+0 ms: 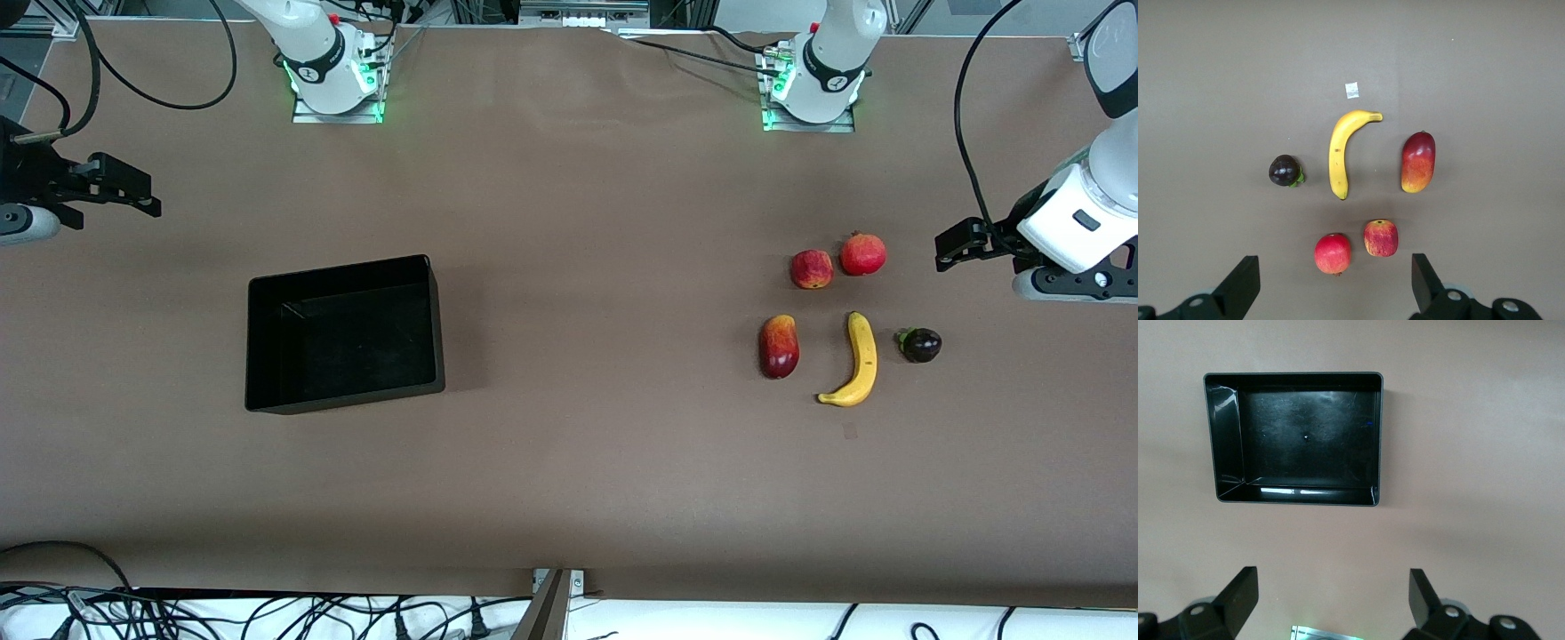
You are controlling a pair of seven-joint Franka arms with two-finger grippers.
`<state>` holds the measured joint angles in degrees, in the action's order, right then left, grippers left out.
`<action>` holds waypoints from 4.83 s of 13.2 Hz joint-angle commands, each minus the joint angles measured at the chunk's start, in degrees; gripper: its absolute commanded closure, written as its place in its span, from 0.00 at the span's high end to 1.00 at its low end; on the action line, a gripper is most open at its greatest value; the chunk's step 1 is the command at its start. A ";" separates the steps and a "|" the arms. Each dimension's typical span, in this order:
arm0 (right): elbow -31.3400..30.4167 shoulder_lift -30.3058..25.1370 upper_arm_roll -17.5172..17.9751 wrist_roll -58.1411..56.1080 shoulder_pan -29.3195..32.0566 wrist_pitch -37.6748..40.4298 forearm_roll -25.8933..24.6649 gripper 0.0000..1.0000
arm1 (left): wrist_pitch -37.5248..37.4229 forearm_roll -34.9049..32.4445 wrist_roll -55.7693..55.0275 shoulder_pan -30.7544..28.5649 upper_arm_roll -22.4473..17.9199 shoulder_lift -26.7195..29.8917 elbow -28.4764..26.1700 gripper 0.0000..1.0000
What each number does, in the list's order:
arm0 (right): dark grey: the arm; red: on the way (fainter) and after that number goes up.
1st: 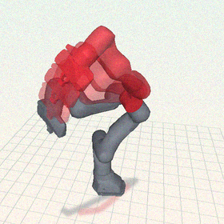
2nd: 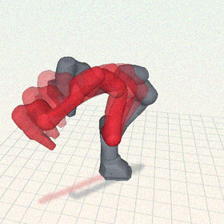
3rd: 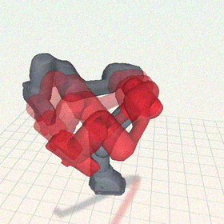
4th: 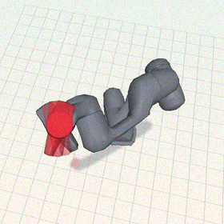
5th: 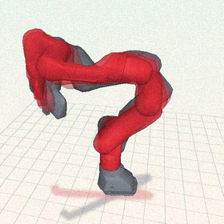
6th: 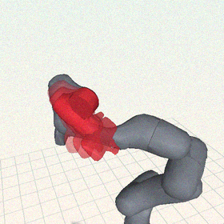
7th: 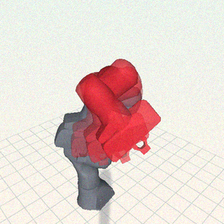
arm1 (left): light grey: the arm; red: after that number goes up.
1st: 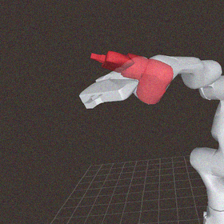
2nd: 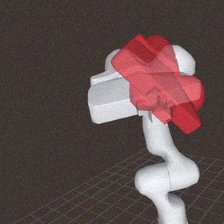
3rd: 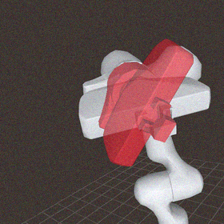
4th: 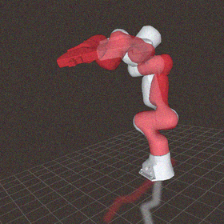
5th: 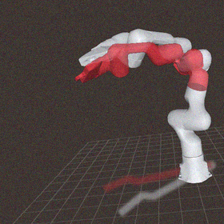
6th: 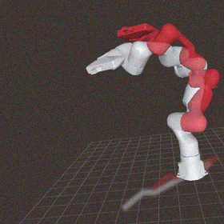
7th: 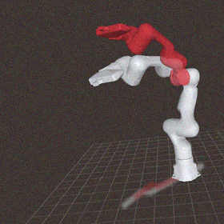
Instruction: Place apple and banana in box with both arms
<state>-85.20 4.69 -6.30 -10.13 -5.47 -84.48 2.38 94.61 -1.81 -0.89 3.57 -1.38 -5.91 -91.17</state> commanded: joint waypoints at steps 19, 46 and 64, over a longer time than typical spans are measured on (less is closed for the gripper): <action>-22.64 23.86 -0.47 0.90 3.71 -47.27 1.47 0.97 | -1.10 -0.47 0.72 0.30 0.15 -0.68 1.79 1.00; 13.93 43.64 5.95 47.30 -31.27 -42.52 9.66 0.00 | -1.36 -0.47 0.81 -0.05 -0.03 -0.68 1.79 1.00; 13.92 44.36 5.16 47.40 -34.26 -43.77 6.41 1.00 | 33.65 -0.21 -4.80 1.53 2.33 0.28 -43.79 1.00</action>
<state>-72.57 49.99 -0.62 37.88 -40.08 -129.52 9.27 120.02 -1.82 -2.63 5.04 -0.60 -10.40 -125.78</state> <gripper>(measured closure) 0.687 0.000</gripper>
